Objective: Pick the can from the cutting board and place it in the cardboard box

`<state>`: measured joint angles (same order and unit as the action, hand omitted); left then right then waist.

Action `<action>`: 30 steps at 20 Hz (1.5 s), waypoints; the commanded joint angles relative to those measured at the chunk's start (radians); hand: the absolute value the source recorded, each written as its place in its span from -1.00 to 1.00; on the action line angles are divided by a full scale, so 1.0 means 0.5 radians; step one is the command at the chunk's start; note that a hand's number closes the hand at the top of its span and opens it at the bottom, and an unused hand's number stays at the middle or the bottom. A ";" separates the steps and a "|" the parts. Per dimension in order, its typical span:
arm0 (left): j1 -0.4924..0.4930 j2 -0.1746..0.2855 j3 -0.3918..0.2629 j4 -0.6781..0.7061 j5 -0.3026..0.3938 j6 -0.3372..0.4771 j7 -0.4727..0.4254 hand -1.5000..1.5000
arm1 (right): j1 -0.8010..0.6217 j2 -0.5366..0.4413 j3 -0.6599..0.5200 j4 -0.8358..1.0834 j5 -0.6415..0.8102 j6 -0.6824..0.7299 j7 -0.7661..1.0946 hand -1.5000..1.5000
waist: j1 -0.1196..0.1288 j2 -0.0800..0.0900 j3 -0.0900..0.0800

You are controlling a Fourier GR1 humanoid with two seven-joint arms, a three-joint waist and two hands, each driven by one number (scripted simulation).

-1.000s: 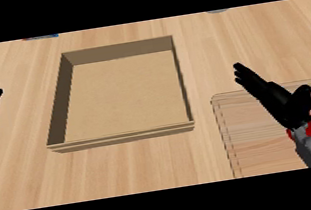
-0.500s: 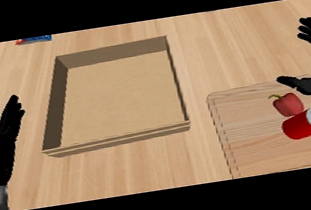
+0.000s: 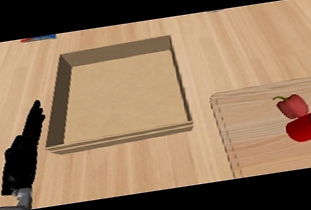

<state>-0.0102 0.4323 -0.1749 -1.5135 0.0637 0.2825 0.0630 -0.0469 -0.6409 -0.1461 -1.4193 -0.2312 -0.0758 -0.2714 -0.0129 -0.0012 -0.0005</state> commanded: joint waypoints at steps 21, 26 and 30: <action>-0.019 -0.109 0.050 0.037 -0.107 -0.083 0.013 0.00 | 0.221 -0.585 0.493 -0.681 0.656 0.800 1.244 -1.00 | 0.031 0.002 0.000; 0.047 -0.169 0.106 -0.020 -0.156 -0.117 -0.020 0.00 | 0.304 -0.507 0.321 -0.630 0.805 0.924 1.162 -1.00 | 0.021 0.000 0.001; 0.102 -0.178 0.098 -0.199 -0.198 -0.126 0.137 0.00 | 0.255 -0.388 0.414 -0.682 0.937 0.997 1.299 -1.00 | 0.028 0.000 0.001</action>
<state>0.0230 0.3555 -0.1313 -1.5621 -0.0155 0.2269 0.0946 0.0896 -0.8874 0.0453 -1.7322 0.1834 0.3876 0.3242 -0.0001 -0.0008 -0.0002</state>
